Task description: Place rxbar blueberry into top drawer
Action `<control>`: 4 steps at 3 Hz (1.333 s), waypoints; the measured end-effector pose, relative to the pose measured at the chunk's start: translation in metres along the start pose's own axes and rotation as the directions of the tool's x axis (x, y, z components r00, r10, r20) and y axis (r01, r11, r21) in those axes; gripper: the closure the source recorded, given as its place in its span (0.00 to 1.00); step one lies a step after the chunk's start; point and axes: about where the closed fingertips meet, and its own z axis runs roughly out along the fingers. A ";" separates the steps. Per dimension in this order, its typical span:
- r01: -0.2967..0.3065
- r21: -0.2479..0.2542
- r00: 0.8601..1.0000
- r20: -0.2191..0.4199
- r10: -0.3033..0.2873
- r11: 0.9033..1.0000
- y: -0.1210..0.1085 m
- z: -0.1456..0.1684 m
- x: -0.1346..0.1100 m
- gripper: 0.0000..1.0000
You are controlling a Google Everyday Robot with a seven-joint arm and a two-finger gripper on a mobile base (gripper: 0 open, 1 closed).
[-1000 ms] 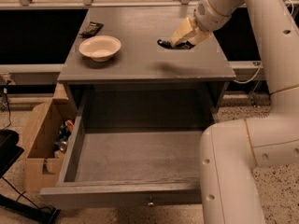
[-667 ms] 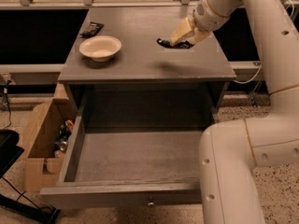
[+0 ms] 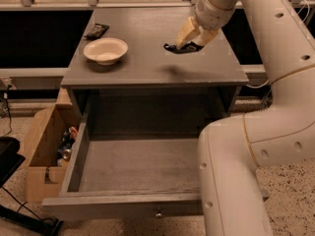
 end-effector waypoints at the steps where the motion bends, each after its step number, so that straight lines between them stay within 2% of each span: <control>1: -0.047 0.081 0.998 -0.038 0.050 0.996 -0.002 -0.003 -0.001 1.00; 2: -0.097 0.160 0.992 -0.070 0.109 0.982 -0.014 -0.003 0.002 1.00; 3: -0.151 0.240 0.979 -0.096 0.178 0.959 -0.031 -0.004 0.010 1.00; 4: -0.199 0.325 0.964 -0.103 0.244 0.924 -0.051 -0.015 0.020 1.00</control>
Offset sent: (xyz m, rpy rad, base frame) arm -0.1159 -0.0593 0.0072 -0.3673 0.5737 -0.1780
